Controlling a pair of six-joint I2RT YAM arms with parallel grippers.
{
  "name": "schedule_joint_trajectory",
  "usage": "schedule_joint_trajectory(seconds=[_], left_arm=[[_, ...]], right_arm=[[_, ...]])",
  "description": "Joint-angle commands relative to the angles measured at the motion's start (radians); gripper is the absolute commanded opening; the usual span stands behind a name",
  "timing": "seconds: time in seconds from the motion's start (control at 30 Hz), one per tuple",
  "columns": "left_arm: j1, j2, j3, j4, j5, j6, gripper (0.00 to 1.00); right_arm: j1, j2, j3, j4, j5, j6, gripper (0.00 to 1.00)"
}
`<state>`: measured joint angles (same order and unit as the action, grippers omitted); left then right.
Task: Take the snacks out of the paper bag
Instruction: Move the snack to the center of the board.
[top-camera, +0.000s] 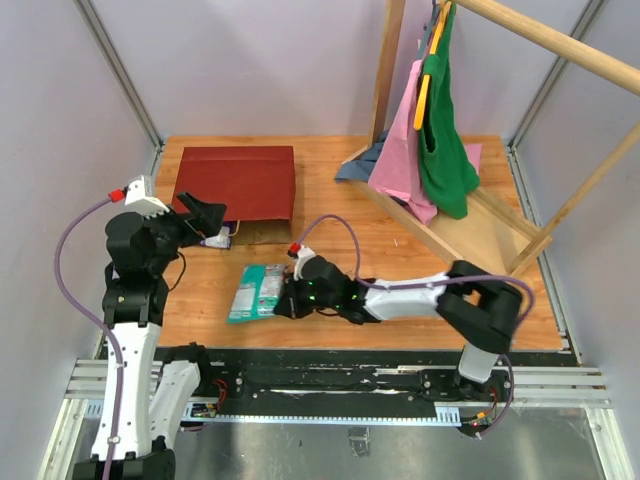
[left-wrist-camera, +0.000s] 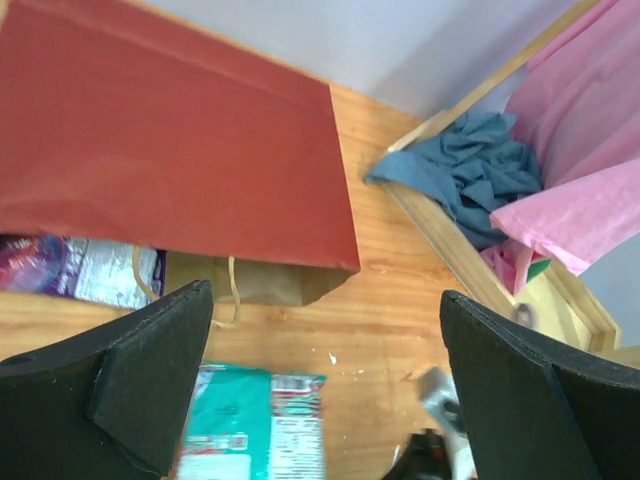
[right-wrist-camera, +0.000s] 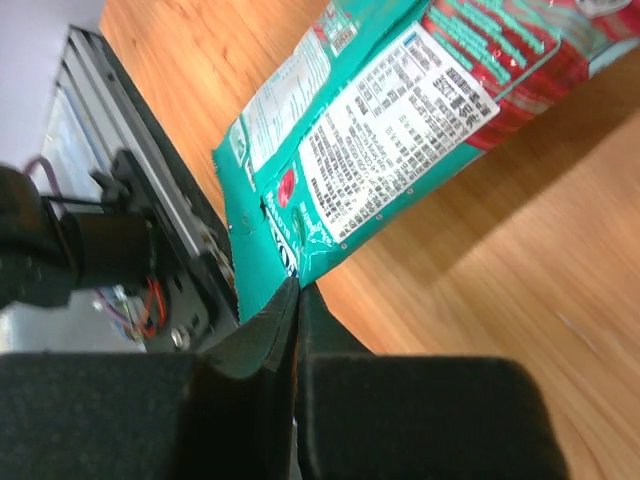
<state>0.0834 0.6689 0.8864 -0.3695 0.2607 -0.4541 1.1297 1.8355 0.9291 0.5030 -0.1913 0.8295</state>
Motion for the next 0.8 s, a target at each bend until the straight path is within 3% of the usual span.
schedule_joint_trajectory(seconds=[0.0,0.17,0.33,0.53,0.7,0.77], left_arm=[[0.006,0.031,-0.084,0.107,0.060,-0.054,1.00],[0.007,0.050,-0.136,0.163,0.081,-0.071,1.00],[-0.007,0.060,-0.127,0.131,0.004,0.007,1.00],[-0.052,0.085,-0.143,0.110,-0.020,0.027,1.00],[-0.104,0.089,-0.157,0.090,-0.098,0.009,1.00],[-0.116,0.088,-0.153,0.079,-0.115,0.013,1.00]], right_arm=[[-0.017,-0.256,-0.088,-0.278,0.125,-0.245,0.01],[-0.060,-0.518,-0.042,-0.771,0.398,-0.480,0.01],[-0.244,-0.670,0.049,-1.147,0.550,-0.459,0.01],[-0.280,-0.537,0.321,-1.599,0.802,-0.458,0.03],[-0.279,-0.301,0.540,-1.867,0.887,-0.495,0.07],[-0.282,-0.210,0.581,-1.894,0.926,-0.519,0.06]])
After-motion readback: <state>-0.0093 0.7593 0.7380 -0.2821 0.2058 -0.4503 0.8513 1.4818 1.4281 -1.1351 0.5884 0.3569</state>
